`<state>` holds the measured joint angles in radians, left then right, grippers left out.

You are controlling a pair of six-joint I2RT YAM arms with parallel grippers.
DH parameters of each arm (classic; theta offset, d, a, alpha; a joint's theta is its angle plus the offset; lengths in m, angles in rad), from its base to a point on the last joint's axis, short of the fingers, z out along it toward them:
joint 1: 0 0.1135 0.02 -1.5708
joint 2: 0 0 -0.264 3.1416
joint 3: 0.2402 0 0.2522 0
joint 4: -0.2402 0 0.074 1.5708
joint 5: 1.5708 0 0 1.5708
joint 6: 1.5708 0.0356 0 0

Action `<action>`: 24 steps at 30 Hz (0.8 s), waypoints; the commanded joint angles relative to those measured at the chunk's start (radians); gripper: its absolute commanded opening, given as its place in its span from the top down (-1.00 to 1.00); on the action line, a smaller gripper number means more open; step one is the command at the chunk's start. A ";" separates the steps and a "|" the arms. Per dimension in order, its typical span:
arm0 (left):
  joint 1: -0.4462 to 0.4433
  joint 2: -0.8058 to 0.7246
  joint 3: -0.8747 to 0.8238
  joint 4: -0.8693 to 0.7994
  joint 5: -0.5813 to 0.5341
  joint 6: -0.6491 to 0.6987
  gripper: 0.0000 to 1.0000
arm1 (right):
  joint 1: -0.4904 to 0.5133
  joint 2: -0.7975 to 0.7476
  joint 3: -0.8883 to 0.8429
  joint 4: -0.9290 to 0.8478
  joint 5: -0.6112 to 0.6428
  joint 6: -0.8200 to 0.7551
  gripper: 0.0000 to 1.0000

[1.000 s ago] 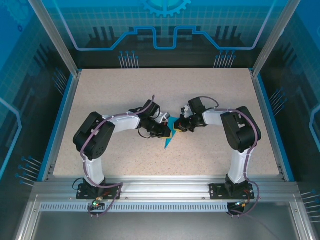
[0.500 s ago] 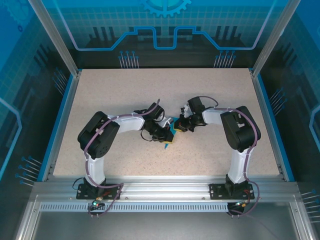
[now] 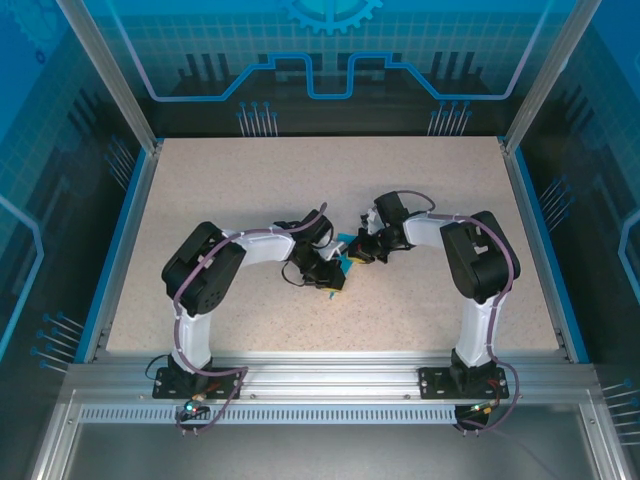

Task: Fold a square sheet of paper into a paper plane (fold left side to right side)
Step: Fold the wing for the fifth time at the center of the table.

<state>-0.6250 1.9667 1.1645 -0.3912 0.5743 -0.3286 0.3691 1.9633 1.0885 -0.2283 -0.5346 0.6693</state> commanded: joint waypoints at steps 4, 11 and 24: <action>-0.007 -0.009 0.019 -0.040 -0.054 0.035 0.76 | 0.010 0.053 -0.005 -0.118 0.113 -0.027 1.00; -0.005 -0.026 0.010 -0.035 -0.070 0.030 0.76 | 0.009 0.072 0.003 -0.140 0.124 -0.037 1.00; -0.001 -0.036 -0.037 -0.016 -0.088 0.013 0.78 | -0.001 0.085 0.004 -0.164 0.137 -0.049 1.00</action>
<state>-0.6277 1.9644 1.1584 -0.3901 0.5266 -0.3141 0.3725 1.9766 1.1202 -0.2790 -0.5251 0.6380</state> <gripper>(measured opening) 0.112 0.044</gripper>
